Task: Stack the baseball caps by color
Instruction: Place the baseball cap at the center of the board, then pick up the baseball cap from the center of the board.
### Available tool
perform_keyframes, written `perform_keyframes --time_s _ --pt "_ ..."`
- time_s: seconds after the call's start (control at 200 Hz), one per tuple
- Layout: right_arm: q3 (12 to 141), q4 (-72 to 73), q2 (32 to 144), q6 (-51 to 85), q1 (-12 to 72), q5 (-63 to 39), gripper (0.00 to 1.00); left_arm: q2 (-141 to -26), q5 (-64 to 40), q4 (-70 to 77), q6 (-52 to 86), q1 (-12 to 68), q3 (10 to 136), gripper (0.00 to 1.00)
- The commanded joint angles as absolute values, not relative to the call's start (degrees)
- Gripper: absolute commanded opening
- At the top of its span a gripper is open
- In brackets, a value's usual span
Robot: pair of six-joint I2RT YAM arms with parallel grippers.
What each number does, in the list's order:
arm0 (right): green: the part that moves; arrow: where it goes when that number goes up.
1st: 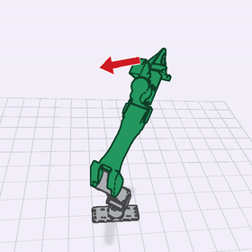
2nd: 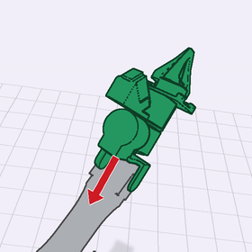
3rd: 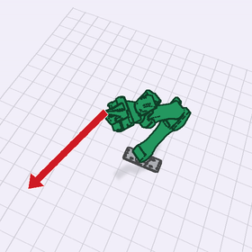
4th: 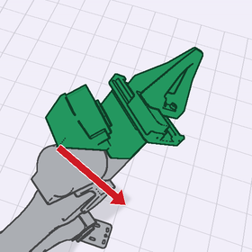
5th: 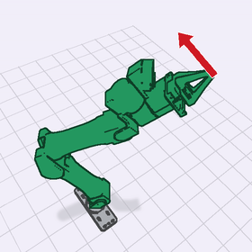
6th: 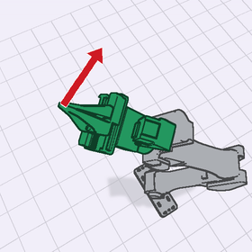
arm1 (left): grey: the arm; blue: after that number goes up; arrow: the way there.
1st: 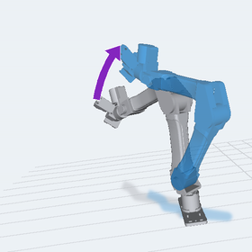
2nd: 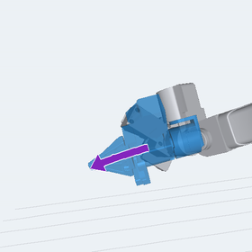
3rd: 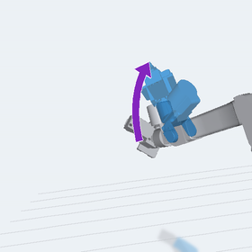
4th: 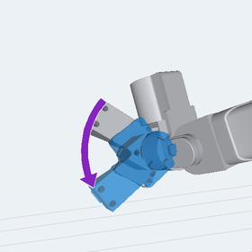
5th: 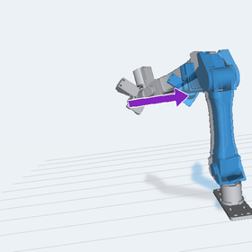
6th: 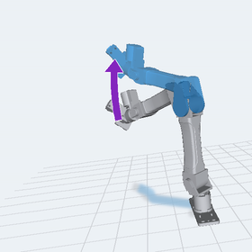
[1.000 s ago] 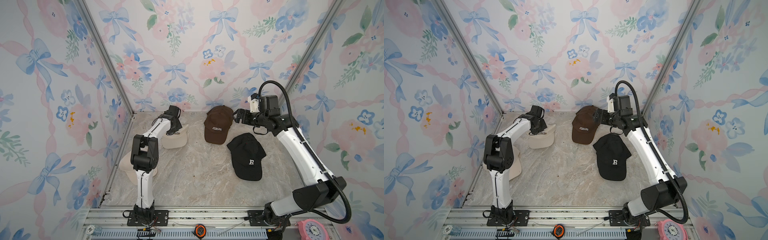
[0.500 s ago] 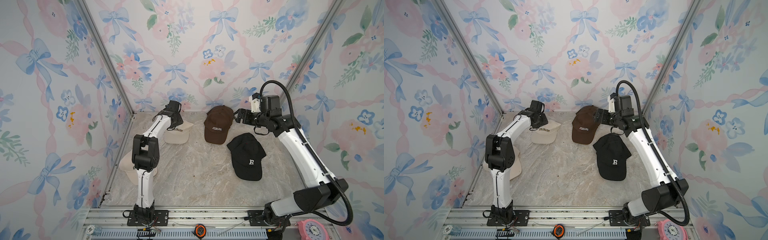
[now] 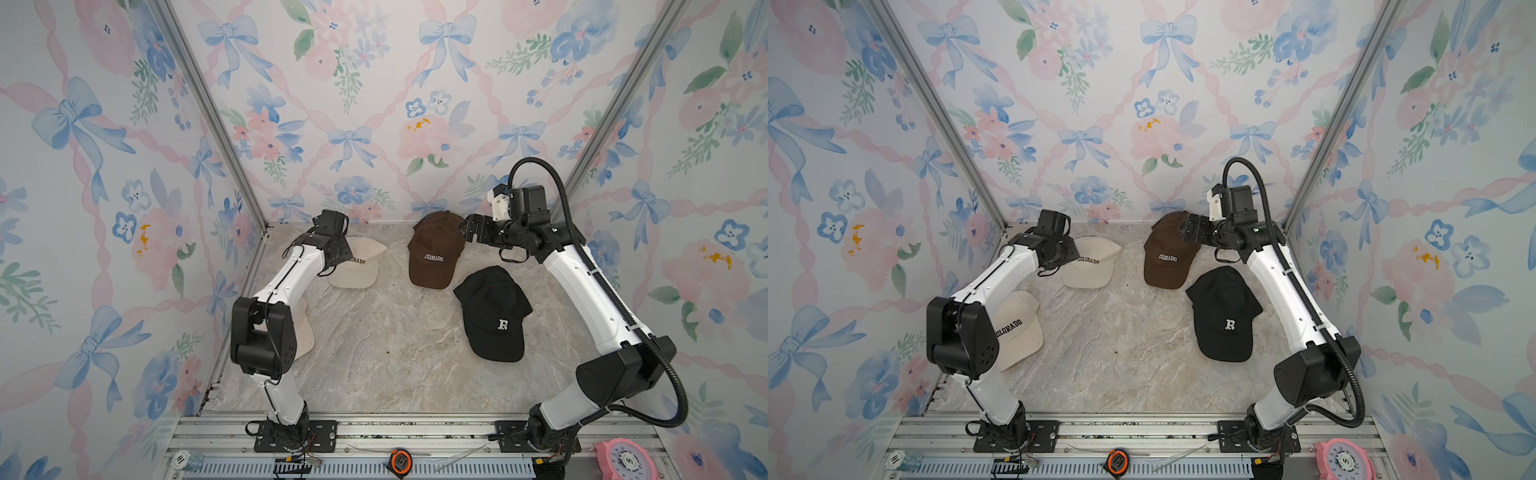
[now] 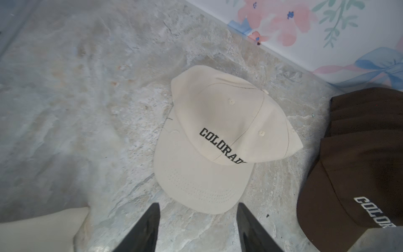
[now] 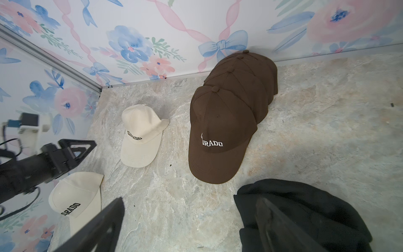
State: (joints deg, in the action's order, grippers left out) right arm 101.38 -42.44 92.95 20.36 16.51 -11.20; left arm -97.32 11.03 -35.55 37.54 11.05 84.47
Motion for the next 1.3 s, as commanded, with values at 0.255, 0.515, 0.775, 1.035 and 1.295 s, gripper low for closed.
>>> perform_keyframes --time_s 0.255,0.515,0.775,1.035,1.295 --pt "106.1 -39.3 99.5 20.0 19.2 -17.3 0.96 -69.9 18.3 -44.4 46.2 0.5 58.2 0.67" --pt "107.1 -37.9 101.2 20.3 19.4 -19.7 0.96 -67.9 20.5 -44.9 47.7 -3.8 52.9 0.72" --pt "106.4 -37.6 100.7 20.0 19.4 -19.4 0.96 -70.8 21.3 -44.4 46.6 -6.0 52.6 0.75" --pt "106.7 -38.0 100.7 20.0 19.3 -18.6 0.96 -74.8 20.3 -39.9 42.8 -9.0 51.5 0.73" --pt "107.3 -38.1 101.3 20.4 19.3 -18.0 0.96 -79.5 18.7 -36.1 39.7 -10.2 52.3 0.61"
